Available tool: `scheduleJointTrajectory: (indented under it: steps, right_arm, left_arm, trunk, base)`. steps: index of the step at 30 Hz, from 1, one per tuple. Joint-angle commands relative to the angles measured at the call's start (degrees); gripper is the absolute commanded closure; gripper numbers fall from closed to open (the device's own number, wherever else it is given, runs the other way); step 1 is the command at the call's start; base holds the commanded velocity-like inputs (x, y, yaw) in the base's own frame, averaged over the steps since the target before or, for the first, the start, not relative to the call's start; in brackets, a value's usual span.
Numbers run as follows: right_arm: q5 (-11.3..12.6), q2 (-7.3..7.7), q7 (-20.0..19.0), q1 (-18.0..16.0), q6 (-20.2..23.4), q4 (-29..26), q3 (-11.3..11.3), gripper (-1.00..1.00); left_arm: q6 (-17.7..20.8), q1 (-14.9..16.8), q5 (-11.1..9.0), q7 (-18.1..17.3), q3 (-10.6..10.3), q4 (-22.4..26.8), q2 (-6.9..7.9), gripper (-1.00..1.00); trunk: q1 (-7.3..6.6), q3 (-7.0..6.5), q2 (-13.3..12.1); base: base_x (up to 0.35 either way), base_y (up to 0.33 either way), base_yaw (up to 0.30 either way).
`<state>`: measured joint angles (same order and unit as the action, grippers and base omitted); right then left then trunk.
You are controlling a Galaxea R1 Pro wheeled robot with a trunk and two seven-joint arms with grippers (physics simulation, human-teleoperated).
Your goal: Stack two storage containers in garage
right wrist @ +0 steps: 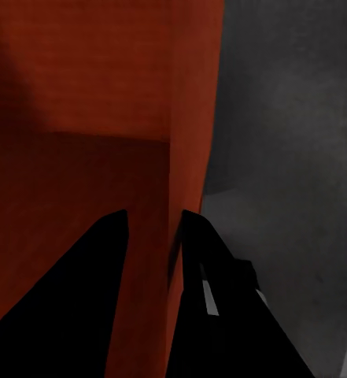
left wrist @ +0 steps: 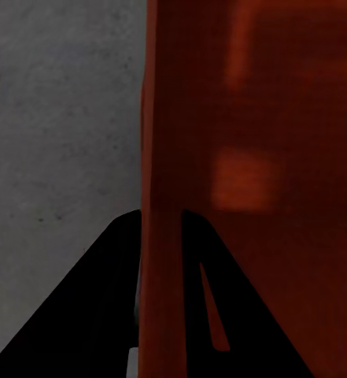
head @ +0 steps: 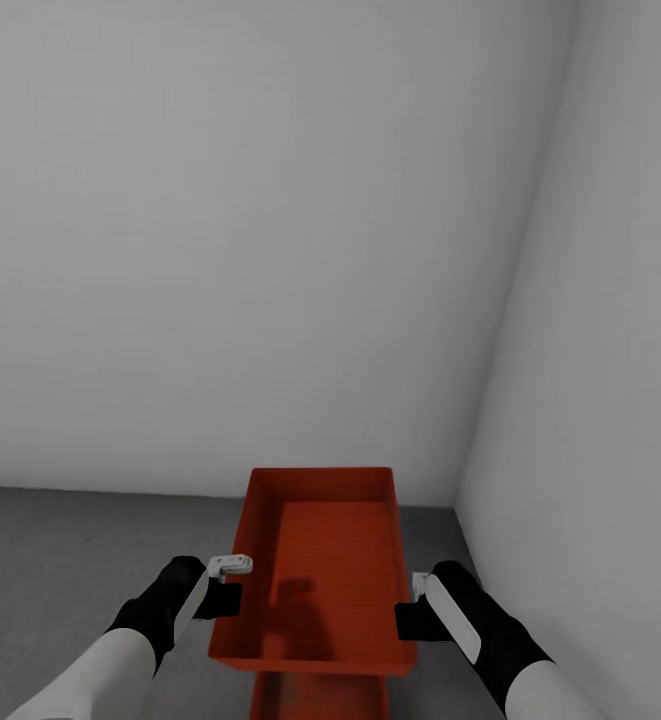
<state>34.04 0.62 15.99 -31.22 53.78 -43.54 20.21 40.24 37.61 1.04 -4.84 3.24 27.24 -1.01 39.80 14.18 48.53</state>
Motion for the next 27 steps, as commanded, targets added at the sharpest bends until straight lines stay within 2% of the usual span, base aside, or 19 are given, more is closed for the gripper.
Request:
scheduleJointTrajectory:
  steps: [1,27]
  right_arm:
    - [0.7,0.0,0.2,-0.1,-0.1,-0.1,0.0,1.0]
    - [0.7,0.08,0.1,-0.1,-0.1,-0.1,0.1,1.0]
  left_arm:
    - [0.3,0.0,0.7,-0.7,0.7,0.0,-0.13,1.0]
    - [0.3,0.0,0.7,-0.7,0.7,0.0,-0.13,1.0]
  trunk:
    - [0.04,0.08,0.1]
    - [0.04,0.08,0.1]
  base:
    - [0.253,-0.016,0.0]
    - [0.017,-0.001,0.0]
